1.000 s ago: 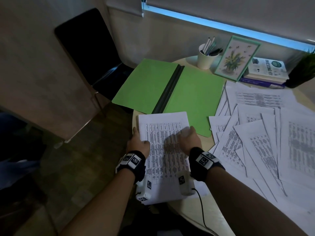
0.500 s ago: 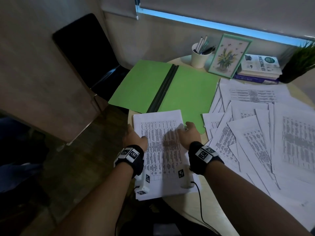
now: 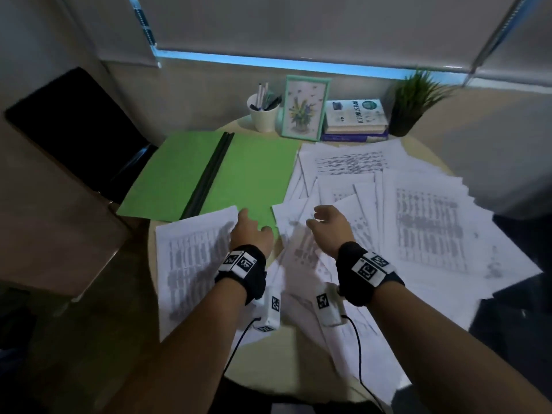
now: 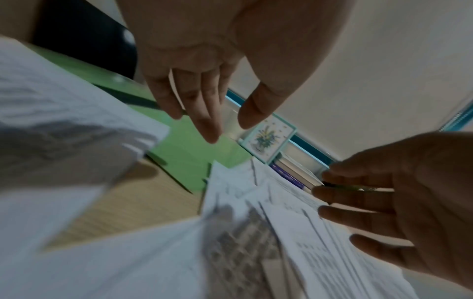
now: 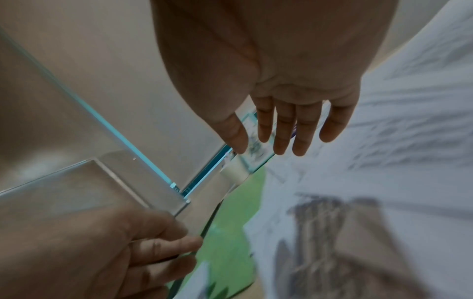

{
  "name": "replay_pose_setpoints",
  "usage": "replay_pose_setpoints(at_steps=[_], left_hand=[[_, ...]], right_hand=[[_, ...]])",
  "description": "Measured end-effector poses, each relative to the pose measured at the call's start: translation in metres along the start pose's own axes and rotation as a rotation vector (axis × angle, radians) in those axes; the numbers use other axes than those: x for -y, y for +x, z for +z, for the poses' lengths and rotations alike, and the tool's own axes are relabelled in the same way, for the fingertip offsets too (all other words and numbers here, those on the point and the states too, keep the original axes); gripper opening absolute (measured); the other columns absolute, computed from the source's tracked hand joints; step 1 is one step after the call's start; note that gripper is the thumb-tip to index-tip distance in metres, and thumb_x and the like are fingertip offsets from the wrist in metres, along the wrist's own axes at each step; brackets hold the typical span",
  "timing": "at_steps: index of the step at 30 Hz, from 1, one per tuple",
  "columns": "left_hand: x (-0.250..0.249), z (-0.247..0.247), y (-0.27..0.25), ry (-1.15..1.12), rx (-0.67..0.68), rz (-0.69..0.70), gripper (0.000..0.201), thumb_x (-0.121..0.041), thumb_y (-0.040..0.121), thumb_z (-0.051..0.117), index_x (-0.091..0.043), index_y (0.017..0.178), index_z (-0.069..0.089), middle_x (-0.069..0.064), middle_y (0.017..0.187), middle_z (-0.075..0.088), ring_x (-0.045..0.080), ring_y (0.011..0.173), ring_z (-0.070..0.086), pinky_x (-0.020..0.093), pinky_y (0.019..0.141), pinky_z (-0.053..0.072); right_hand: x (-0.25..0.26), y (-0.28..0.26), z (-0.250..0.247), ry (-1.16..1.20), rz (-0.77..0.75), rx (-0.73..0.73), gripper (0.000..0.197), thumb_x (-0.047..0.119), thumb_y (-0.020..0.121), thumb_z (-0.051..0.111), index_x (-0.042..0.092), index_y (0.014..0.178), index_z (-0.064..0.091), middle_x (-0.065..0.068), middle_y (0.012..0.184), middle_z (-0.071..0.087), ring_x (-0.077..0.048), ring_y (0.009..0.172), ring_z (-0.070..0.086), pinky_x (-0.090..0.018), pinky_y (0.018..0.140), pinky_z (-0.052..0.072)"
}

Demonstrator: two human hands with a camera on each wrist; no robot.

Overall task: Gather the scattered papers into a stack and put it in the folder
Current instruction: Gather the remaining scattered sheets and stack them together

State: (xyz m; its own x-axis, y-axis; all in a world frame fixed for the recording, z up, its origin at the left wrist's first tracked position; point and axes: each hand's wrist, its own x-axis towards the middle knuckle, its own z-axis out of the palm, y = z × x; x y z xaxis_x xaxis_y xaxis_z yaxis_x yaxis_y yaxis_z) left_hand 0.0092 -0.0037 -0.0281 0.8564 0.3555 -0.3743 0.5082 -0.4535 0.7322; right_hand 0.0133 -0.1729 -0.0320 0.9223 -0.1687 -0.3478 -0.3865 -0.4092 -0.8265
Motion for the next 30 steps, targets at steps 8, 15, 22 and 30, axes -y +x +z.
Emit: replay_pose_setpoints(at_steps=[8,15,22,30], left_hand=[[-0.05,0.11,-0.033,0.019,0.37,0.008,0.058,-0.015,0.093,0.054,-0.02,0.145,0.03,0.007,0.119,0.059,0.029,0.103,0.061,0.032,0.082,0.05],[-0.07,0.172,-0.056,0.066,0.547,-0.01,0.08,-0.025,0.093,0.059,-0.021,0.153,0.007,0.003,0.147,0.043,0.024,0.129,0.046,0.025,0.091,0.037],[-0.091,0.217,-0.059,-0.05,0.55,-0.208,0.104,-0.032,0.083,0.072,-0.017,0.153,-0.002,0.01,0.155,0.025,0.031,0.134,0.039,0.041,0.104,0.04],[-0.079,0.219,-0.062,0.131,0.475,-0.022,0.038,-0.021,0.089,0.066,-0.013,0.126,0.056,0.002,0.121,0.064,0.023,0.105,0.06,0.026,0.084,0.044]], right_hand=[[-0.108,0.013,-0.155,-0.004,0.28,-0.389,0.048,0.025,0.09,0.061,0.014,0.135,0.046,-0.011,0.136,0.053,-0.032,0.118,0.054,-0.036,0.098,0.042],[-0.168,0.013,-0.218,-0.306,0.459,-0.484,0.105,0.034,0.064,0.088,0.011,0.146,0.026,-0.011,0.147,0.037,-0.032,0.135,0.039,-0.058,0.107,0.033],[-0.179,0.013,-0.203,-0.587,0.416,-0.215,0.103,0.05,0.045,0.09,0.025,0.127,0.033,-0.007,0.14,0.031,-0.031,0.129,0.032,-0.058,0.102,0.036],[-0.184,0.003,-0.194,-0.347,0.256,-0.357,0.112,0.05,0.064,0.083,0.02,0.15,0.018,-0.005,0.153,0.03,-0.025,0.138,0.034,-0.052,0.112,0.027]])
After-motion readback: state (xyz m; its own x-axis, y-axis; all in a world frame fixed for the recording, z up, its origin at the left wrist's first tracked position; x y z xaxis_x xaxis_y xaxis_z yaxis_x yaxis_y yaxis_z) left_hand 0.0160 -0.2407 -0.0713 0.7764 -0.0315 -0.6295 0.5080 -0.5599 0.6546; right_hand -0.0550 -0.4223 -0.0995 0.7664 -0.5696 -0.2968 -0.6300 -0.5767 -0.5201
